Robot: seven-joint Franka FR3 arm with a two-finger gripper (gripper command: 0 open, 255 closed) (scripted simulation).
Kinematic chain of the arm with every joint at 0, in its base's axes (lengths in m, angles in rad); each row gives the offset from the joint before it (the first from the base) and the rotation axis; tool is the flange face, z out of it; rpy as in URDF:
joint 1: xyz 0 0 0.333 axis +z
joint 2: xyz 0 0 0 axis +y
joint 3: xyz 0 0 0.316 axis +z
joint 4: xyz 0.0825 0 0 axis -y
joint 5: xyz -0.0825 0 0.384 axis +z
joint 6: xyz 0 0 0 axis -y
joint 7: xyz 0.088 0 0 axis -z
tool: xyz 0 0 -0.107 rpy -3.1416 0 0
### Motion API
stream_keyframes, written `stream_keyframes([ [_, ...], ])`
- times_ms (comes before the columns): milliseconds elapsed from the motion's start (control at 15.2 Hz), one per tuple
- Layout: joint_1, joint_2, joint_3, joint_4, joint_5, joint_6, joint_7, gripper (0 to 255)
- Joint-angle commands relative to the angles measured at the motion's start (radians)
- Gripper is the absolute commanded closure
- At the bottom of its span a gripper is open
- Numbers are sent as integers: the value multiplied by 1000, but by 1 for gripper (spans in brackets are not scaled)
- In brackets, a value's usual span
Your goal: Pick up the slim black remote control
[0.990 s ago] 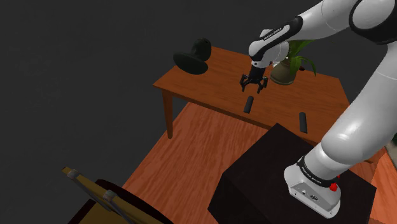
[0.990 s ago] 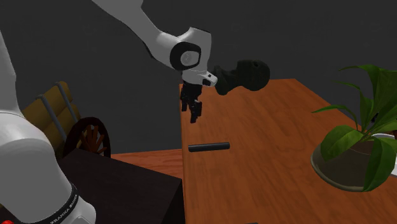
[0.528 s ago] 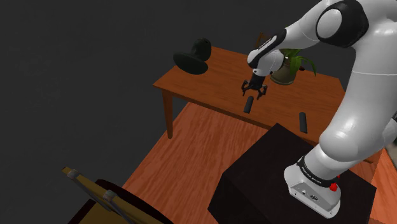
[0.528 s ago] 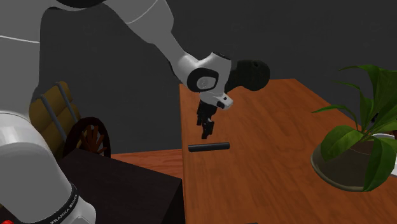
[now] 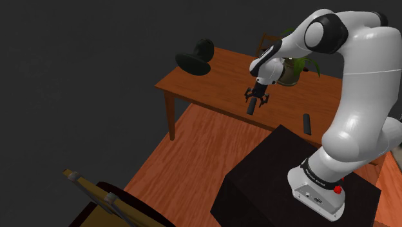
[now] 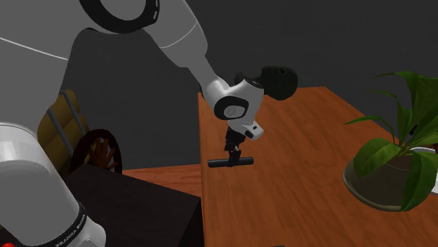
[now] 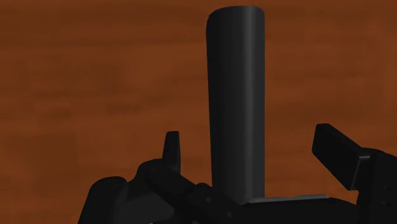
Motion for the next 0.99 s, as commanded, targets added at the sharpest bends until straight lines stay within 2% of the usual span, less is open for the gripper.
stream_keyframes([
  [0, -4, 25, 8, 5, 10, 20, -7, 0],
  [198, -8, 44, 13, 12, 17, 32, -12, 0],
  [264, -7, 44, 13, 13, 16, 30, -10, 255],
  [924, -5, 32, 9, 8, 13, 24, -9, 255],
])
